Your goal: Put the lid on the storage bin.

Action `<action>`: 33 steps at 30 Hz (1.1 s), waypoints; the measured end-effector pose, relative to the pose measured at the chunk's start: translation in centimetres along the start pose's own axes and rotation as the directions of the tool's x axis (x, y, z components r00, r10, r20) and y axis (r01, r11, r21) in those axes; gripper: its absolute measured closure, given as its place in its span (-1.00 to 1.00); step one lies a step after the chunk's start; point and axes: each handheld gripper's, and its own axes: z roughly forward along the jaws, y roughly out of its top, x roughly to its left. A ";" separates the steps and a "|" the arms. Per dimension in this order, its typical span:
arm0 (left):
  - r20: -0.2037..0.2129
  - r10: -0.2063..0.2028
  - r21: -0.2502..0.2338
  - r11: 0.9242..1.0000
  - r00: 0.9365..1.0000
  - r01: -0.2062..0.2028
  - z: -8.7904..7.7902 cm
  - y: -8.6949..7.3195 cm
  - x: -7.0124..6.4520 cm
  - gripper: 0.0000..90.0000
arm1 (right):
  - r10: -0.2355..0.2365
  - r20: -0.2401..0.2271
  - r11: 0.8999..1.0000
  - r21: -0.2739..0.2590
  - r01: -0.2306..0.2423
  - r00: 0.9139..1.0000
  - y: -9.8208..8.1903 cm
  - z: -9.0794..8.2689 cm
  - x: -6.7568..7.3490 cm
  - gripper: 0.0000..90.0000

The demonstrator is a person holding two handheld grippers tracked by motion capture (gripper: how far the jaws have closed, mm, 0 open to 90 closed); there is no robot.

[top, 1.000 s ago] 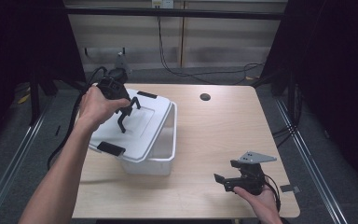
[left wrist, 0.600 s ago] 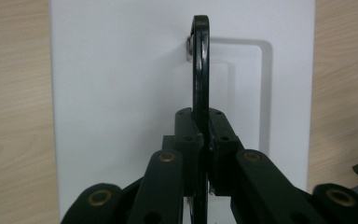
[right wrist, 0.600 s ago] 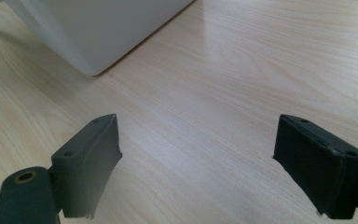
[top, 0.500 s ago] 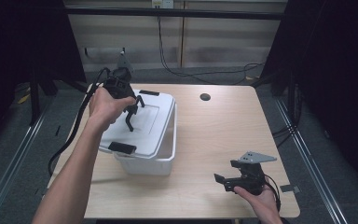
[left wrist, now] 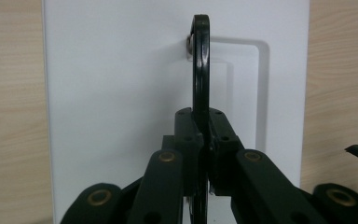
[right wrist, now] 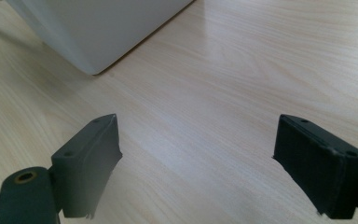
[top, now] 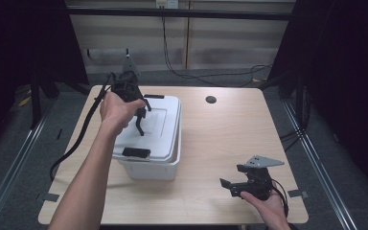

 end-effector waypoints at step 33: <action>-0.006 -0.059 -0.001 0.998 0.998 0.059 1.6 -0.3 -0.5 0.88 | -0.004 0.005 1.000 0.006 0.004 1.000 0.0 0.0 0.0 -0.70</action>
